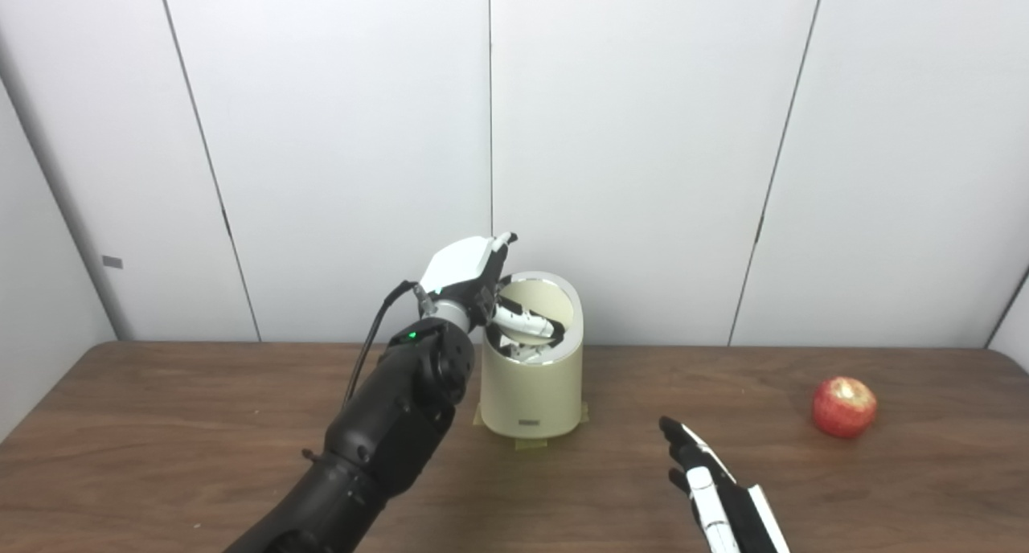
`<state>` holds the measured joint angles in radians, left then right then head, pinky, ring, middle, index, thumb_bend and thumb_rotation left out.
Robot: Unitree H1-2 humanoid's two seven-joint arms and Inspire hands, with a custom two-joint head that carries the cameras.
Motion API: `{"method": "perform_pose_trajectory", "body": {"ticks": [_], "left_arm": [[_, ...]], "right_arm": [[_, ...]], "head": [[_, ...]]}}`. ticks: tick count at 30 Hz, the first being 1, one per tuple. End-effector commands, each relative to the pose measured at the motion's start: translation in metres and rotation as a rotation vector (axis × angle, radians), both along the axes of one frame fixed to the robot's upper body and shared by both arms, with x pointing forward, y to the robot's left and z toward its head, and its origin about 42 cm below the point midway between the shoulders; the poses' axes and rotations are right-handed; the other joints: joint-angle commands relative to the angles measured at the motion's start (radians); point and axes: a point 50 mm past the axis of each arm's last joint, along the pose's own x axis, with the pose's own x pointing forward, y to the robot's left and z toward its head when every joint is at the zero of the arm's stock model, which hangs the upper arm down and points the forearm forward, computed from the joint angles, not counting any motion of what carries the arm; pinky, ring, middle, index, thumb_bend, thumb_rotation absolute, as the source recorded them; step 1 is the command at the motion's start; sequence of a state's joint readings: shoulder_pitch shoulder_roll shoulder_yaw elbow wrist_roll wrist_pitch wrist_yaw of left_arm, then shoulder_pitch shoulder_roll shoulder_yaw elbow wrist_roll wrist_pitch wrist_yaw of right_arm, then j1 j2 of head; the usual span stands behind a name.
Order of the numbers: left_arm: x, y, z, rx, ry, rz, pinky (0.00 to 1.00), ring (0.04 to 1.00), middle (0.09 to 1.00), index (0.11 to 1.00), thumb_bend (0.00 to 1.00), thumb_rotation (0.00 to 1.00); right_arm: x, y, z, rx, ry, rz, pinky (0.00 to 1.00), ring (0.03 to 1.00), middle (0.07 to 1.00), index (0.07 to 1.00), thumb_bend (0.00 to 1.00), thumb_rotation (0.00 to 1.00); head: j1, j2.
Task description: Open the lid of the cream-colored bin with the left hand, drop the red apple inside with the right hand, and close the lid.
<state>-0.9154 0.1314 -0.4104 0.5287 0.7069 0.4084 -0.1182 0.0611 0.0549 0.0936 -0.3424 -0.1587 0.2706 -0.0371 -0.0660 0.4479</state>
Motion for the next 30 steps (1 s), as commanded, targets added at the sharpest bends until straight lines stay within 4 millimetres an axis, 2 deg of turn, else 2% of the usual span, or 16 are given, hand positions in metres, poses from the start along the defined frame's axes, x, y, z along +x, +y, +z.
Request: {"method": "perform_pose_trajectory", "body": {"ticks": [1, 7, 16, 22, 30], "left_arm": [[0.005, -0.003, 0.007, 0.030, -0.017, -0.011, 0.94, 0.940, 0.978, 0.976, 0.91, 0.00], [0.004, -0.001, 0.008, 0.015, -0.017, -0.006, 0.95, 0.947, 0.984, 0.979, 0.90, 0.00], [0.003, 0.001, 0.014, -0.042, -0.012, 0.037, 0.87, 0.913, 0.958, 0.975, 0.87, 0.00], [0.004, 0.005, 0.018, -0.046, -0.028, 0.065, 0.89, 0.904, 0.949, 0.972, 0.86, 0.00], [0.005, 0.009, 0.021, -0.037, -0.035, 0.069, 0.85, 0.892, 0.941, 0.966, 0.87, 0.00]], "right_arm": [[0.008, 0.004, 0.015, 0.006, -0.073, 0.009, 0.91, 0.943, 0.926, 0.863, 0.51, 0.97], [0.008, 0.004, 0.016, 0.013, -0.073, 0.012, 0.92, 0.947, 0.927, 0.864, 0.50, 0.97], [0.006, 0.004, 0.016, 0.012, -0.074, 0.014, 0.91, 0.943, 0.927, 0.865, 0.50, 0.97], [0.005, 0.004, 0.016, 0.024, -0.072, 0.019, 0.91, 0.943, 0.928, 0.867, 0.50, 0.97], [0.006, 0.003, 0.015, 0.031, -0.068, 0.024, 0.92, 0.947, 0.926, 0.867, 0.49, 0.96]], "head": [[-0.001, 0.000], [0.000, 0.000], [-0.004, 0.006], [-0.002, 0.010], [0.000, 0.014]]}}
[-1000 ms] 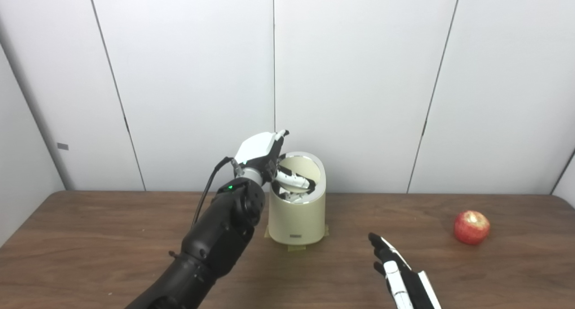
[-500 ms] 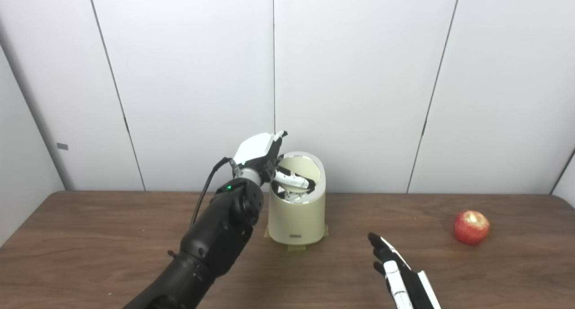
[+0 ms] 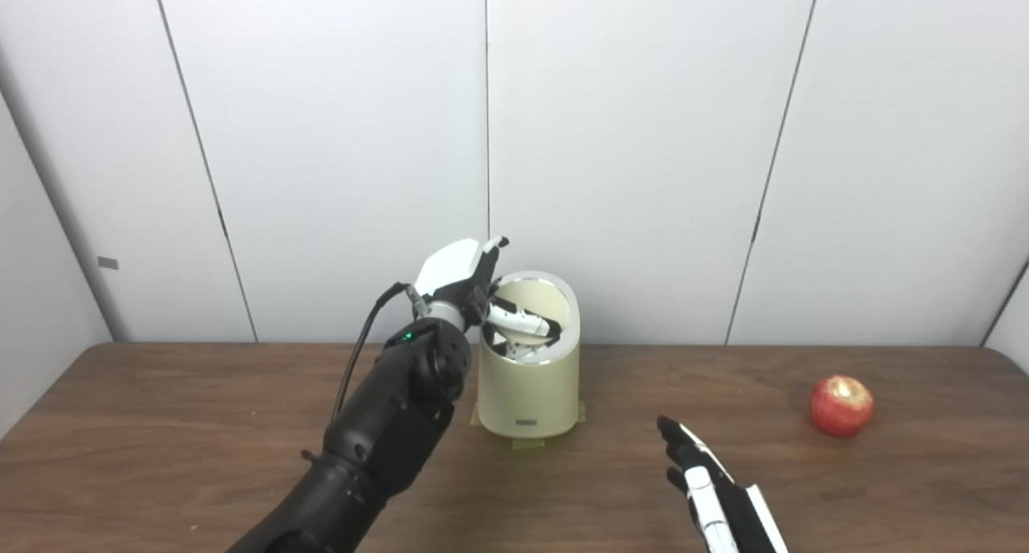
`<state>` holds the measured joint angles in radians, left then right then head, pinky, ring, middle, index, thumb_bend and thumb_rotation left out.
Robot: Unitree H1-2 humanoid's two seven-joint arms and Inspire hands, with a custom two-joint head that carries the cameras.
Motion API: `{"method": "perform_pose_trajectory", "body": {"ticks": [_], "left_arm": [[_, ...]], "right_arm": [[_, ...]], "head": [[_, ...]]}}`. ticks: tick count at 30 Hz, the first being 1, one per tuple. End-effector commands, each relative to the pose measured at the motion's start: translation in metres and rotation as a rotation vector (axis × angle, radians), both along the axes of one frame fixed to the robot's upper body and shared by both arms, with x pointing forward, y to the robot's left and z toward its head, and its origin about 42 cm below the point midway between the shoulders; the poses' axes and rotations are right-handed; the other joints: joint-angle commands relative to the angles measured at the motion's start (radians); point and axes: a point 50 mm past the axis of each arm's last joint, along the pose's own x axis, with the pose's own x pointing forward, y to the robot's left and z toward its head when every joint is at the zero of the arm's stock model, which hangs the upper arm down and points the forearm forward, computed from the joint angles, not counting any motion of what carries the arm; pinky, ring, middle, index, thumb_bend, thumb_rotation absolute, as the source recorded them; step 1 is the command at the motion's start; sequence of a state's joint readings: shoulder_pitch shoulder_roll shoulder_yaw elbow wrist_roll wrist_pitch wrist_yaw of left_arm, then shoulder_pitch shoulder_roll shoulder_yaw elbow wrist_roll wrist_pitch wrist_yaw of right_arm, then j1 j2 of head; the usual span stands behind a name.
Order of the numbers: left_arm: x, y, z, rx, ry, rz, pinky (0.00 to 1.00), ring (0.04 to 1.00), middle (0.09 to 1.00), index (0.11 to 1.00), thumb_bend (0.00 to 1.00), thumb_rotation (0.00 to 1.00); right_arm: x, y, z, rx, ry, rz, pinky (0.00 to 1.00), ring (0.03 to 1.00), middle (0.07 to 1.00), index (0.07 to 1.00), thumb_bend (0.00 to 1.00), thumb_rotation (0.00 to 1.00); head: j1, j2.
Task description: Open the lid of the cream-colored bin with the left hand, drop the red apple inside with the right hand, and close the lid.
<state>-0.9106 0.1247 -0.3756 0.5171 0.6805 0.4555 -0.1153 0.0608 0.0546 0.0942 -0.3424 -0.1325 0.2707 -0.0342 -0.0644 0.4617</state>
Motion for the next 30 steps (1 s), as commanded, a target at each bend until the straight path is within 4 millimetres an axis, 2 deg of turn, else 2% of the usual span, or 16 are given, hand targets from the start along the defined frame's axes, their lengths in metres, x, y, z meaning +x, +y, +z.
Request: {"method": "perform_pose_trajectory", "body": {"ticks": [1, 13, 21, 30], "left_arm": [[0.004, 0.004, 0.020, 0.035, -0.061, 0.018, 0.86, 0.896, 0.944, 0.967, 0.87, 0.00], [0.001, 0.011, 0.013, 0.164, -0.101, 0.000, 0.89, 0.871, 0.940, 0.958, 0.87, 0.00], [0.004, 0.016, 0.006, 0.289, -0.113, -0.016, 0.96, 0.935, 0.950, 0.952, 0.91, 0.00], [0.005, 0.020, 0.002, 0.311, -0.106, -0.020, 1.00, 0.961, 0.955, 0.943, 0.93, 0.00]], "right_arm": [[0.006, 0.002, 0.015, -0.001, -0.068, 0.014, 0.92, 0.942, 0.923, 0.865, 0.50, 0.96], [0.005, 0.004, 0.018, -0.007, -0.074, 0.026, 0.91, 0.939, 0.919, 0.862, 0.51, 0.96], [0.005, 0.003, 0.019, -0.014, -0.077, 0.032, 0.91, 0.935, 0.921, 0.869, 0.52, 0.97], [0.005, 0.003, 0.021, -0.007, -0.079, 0.032, 0.91, 0.940, 0.920, 0.866, 0.52, 0.97]], "head": [[-0.001, 0.000], [-0.004, 0.009], [-0.004, 0.012], [-0.002, 0.019]]}}
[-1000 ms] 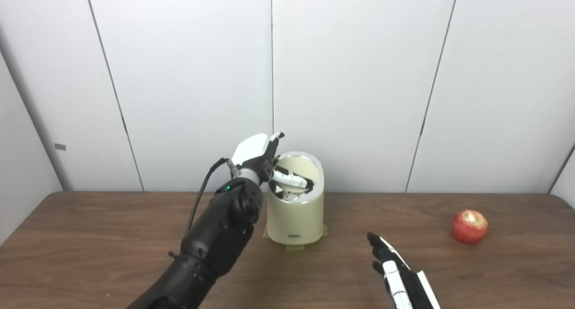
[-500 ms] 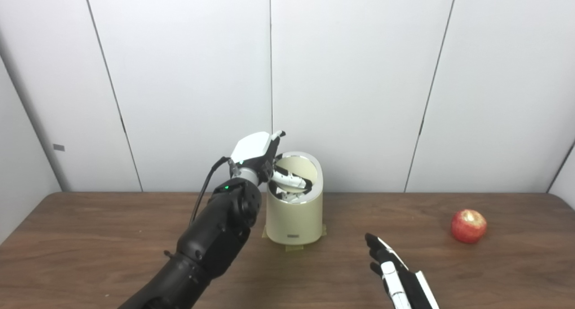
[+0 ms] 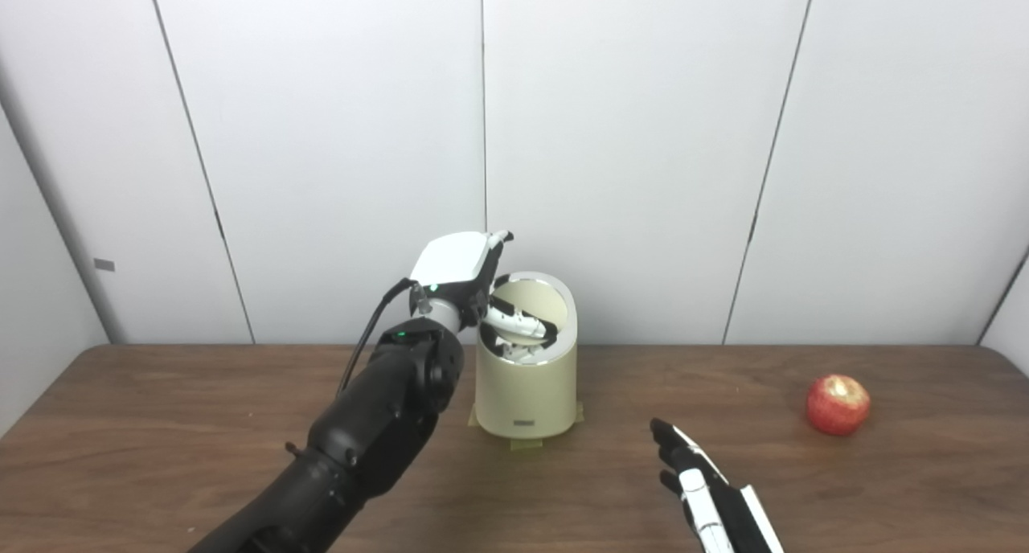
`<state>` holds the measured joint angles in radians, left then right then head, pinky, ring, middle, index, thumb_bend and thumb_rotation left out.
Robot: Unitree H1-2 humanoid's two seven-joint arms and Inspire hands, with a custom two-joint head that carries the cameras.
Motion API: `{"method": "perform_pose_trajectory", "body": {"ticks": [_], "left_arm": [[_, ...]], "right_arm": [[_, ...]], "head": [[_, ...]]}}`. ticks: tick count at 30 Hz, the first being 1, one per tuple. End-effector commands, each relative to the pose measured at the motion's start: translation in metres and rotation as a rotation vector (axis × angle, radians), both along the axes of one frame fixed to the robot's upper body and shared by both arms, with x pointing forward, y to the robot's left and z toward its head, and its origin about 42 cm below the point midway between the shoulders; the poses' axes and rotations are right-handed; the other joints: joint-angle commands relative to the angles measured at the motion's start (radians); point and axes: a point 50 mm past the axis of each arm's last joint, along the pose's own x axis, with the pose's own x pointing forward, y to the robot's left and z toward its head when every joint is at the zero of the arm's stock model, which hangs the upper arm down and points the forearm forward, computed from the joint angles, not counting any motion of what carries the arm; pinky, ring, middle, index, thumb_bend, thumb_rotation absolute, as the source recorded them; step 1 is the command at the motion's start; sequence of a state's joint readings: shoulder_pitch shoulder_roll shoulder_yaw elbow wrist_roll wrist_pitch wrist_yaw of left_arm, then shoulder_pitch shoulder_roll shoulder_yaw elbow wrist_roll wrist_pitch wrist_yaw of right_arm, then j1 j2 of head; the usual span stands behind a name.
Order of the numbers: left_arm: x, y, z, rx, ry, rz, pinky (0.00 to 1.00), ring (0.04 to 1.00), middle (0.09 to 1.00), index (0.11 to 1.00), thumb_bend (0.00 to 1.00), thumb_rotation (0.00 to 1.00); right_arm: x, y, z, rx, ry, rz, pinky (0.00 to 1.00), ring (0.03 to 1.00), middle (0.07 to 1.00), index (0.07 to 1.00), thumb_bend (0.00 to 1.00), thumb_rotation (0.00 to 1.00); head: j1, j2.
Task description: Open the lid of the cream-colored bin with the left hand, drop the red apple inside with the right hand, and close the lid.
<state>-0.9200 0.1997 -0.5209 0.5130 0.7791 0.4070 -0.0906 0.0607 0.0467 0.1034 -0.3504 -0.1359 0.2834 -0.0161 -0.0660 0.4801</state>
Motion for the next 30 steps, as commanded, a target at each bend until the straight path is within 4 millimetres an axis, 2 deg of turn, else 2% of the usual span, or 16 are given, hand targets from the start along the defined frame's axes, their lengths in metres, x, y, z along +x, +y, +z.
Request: {"method": "perform_pose_trajectory", "body": {"ticks": [1, 19, 30], "left_arm": [[0.007, 0.014, 0.003, 0.074, -0.004, 0.036, 0.99, 0.957, 0.953, 0.940, 0.93, 0.00], [-0.002, 0.014, -0.015, 0.229, -0.031, -0.009, 1.00, 0.980, 0.981, 0.973, 0.92, 0.00], [-0.004, 0.019, -0.028, 0.232, 0.008, 0.010, 1.00, 0.983, 0.978, 0.982, 0.92, 0.00]], "right_arm": [[0.005, 0.002, 0.020, 0.003, -0.084, 0.007, 0.91, 0.939, 0.921, 0.866, 0.52, 0.97], [0.002, -0.001, 0.021, 0.003, -0.078, 0.009, 0.91, 0.945, 0.923, 0.863, 0.52, 0.95], [-0.006, -0.007, 0.027, -0.059, -0.077, 0.012, 0.89, 0.939, 0.923, 0.872, 0.51, 0.96]], "head": [[0.000, 0.000], [-0.011, 0.011], [-0.026, 0.026]]}}
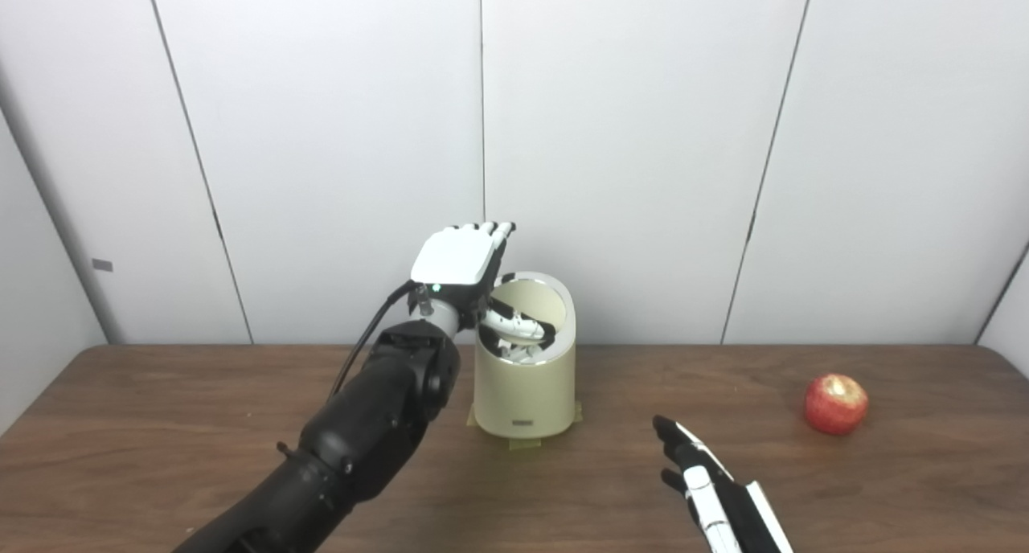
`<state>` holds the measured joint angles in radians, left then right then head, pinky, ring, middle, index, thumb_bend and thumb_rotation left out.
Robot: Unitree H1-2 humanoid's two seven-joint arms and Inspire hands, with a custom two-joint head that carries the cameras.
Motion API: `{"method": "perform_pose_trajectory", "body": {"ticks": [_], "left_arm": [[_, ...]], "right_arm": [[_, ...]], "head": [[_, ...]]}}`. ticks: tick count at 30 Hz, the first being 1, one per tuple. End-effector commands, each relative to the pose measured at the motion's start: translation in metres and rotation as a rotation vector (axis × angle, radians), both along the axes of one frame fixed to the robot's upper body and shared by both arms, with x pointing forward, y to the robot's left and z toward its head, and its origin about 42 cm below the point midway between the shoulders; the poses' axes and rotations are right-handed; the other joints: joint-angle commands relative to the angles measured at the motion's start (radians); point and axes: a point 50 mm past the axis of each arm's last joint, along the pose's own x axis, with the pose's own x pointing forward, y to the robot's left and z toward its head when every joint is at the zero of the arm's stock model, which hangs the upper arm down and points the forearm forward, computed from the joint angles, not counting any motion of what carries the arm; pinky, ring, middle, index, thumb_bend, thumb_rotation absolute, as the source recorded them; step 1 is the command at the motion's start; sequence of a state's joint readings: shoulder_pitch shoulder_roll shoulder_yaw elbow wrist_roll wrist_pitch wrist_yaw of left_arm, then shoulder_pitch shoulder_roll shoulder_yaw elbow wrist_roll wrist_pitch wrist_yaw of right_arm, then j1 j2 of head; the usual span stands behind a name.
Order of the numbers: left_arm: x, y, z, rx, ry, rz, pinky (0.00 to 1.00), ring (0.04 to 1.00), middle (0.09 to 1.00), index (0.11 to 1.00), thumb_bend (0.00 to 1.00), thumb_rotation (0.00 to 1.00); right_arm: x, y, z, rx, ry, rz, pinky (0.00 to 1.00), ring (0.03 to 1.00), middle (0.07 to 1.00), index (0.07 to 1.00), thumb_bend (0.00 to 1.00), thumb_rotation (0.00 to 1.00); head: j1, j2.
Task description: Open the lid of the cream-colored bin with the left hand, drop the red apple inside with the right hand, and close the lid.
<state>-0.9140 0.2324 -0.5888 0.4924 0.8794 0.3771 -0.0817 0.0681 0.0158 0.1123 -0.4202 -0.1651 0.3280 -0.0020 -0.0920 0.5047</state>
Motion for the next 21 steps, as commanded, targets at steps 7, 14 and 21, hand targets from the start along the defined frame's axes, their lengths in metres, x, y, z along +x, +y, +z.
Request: {"method": "perform_pose_trajectory", "body": {"ticks": [7, 14, 21], "left_arm": [[0.001, 0.018, -0.038, 0.079, 0.098, 0.067, 1.00, 0.975, 0.976, 0.972, 0.97, 0.00], [0.001, 0.020, -0.045, 0.075, 0.113, 0.066, 1.00, 0.970, 0.971, 0.964, 1.00, 0.01], [0.003, 0.021, -0.041, 0.047, 0.118, 0.077, 0.99, 0.964, 0.971, 0.961, 1.00, 0.02]], "right_arm": [[-0.002, -0.005, 0.014, -0.025, -0.051, 0.016, 0.88, 0.934, 0.923, 0.876, 0.48, 0.93], [-0.001, -0.009, 0.012, -0.030, -0.042, 0.022, 0.89, 0.936, 0.920, 0.881, 0.46, 0.93], [0.001, -0.011, 0.009, -0.026, -0.041, 0.027, 0.88, 0.939, 0.920, 0.881, 0.48, 0.93]], "head": [[0.002, 0.006], [0.005, 0.004], [0.014, 0.001]]}}
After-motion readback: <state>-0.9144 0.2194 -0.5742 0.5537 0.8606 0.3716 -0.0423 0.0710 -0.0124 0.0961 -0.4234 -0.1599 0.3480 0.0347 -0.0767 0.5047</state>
